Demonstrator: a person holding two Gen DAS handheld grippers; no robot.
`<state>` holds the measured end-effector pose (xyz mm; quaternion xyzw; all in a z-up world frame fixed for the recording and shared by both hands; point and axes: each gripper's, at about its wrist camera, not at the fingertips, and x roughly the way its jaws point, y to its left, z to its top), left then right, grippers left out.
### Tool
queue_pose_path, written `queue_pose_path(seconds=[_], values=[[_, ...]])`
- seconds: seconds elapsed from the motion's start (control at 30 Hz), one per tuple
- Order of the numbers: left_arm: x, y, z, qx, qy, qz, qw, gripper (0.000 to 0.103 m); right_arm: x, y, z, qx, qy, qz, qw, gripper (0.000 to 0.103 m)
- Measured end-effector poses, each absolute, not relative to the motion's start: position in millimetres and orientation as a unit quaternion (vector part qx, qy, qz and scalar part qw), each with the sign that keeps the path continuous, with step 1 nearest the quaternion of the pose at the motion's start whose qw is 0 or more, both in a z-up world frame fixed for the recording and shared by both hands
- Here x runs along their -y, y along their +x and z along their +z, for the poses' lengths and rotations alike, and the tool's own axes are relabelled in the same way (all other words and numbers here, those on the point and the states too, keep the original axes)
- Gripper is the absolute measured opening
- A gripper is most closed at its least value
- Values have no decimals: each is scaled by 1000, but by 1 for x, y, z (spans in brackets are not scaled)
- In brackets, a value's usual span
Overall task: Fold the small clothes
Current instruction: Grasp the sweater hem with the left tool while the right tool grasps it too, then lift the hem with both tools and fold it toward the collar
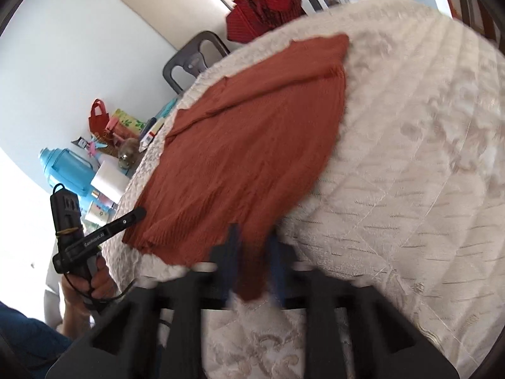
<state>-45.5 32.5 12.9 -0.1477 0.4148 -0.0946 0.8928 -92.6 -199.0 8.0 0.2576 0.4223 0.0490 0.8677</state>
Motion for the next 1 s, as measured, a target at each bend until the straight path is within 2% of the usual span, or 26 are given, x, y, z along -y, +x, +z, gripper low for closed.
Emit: queue_pose_path(seconds=[0.23, 0.4, 0.73, 0.9, 1.0], values=[[-60, -61, 23, -393, -182, -100, 896, 8, 221, -121, 32, -379, 272, 34, 884, 8], [-66, -64, 6, -413, -202, -100, 883, 7, 231, -129, 11, -406, 285, 8, 868, 8], [-65, -64, 6, -421, -215, -127, 872, 9, 231, -123, 13, -414, 285, 26, 864, 11], [-58, -67, 9, -421, -219, -155, 866, 39, 222, -122, 16, -426, 265, 35, 864, 19], [-50, -64, 9, -418, -201, -163, 871, 42, 218, -118, 16, -430, 251, 39, 866, 19]])
